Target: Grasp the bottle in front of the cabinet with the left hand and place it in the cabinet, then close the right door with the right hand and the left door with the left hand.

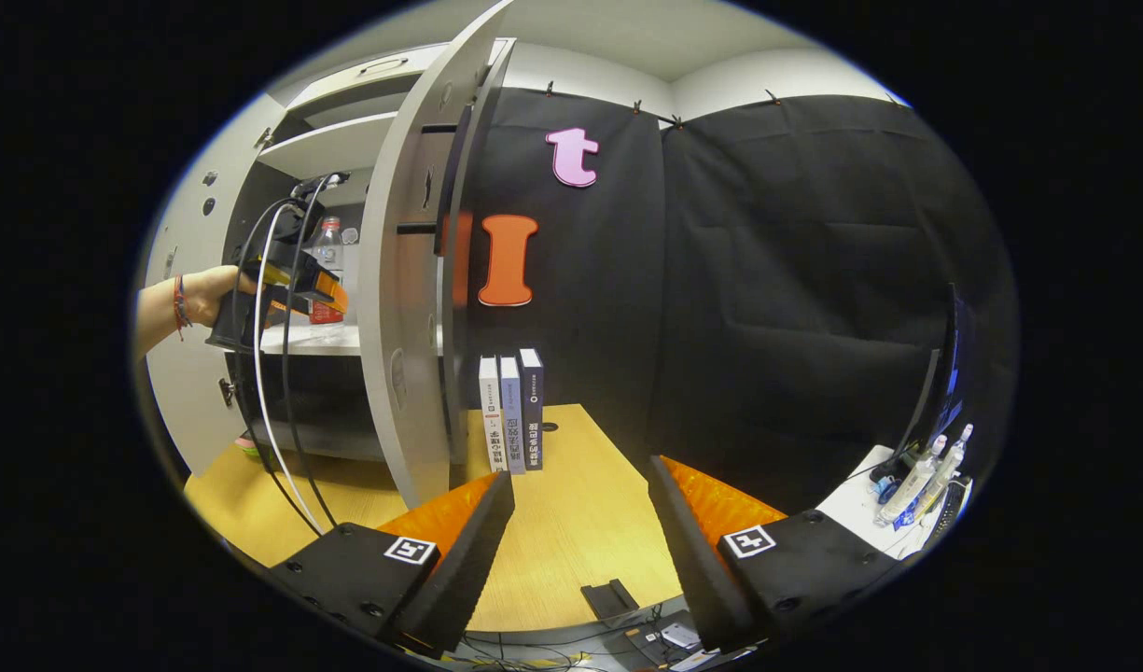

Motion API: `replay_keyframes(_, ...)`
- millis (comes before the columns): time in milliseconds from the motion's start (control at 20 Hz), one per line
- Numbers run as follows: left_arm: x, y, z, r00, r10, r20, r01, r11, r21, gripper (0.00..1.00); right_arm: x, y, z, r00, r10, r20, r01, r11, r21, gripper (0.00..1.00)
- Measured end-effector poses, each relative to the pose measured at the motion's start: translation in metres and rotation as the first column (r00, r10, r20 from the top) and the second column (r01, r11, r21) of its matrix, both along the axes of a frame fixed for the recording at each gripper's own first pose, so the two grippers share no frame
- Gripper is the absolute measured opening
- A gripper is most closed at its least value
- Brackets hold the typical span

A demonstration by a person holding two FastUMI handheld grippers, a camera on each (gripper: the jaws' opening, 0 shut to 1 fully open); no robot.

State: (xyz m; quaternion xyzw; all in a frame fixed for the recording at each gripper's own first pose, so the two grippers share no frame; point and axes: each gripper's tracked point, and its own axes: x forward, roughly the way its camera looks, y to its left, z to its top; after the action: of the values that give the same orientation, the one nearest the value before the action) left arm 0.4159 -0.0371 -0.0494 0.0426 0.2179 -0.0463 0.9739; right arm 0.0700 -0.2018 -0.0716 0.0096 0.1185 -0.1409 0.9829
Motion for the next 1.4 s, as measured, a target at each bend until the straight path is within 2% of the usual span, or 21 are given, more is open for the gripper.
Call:
replay_keyframes(250,-0.039,0.002,0.027,0.998,0.003,0.068,0.001,0.999,-0.048,0.95,0.019,0.003,0.018,0.999,0.033,0.031,-0.032,0.999,-0.027,0.96)
replay_keyframes(400,-0.081,0.002,0.045,0.994,-0.02,0.104,0.029,0.996,-0.088,0.95,0.031,0.005,0.022,0.998,0.052,0.031,-0.052,0.999,0.003,0.96)
replay_keyframes(650,-0.151,0.027,0.085,0.978,-0.02,0.209,0.035,0.997,-0.065,0.95,0.049,0.007,0.03,0.995,0.082,0.05,-0.086,0.994,0.067,0.96)
replay_keyframes(850,-0.212,0.057,0.104,0.963,0.024,0.267,-0.004,0.997,-0.077,0.95,0.066,0.008,0.041,0.993,0.095,0.074,-0.098,0.995,0.026,0.96)
replay_keyframes(1150,-0.292,0.089,0.117,0.951,0.063,0.304,-0.037,0.995,-0.092,0.95,0.089,0.034,0.057,0.983,0.149,0.11,-0.149,0.989,-0.008,0.96)
replay_keyframes(1400,-0.334,0.128,0.122,0.935,0.129,0.331,-0.106,0.99,-0.089,0.95,0.092,0.039,0.076,0.978,0.15,0.147,-0.145,0.989,-0.042,0.95)
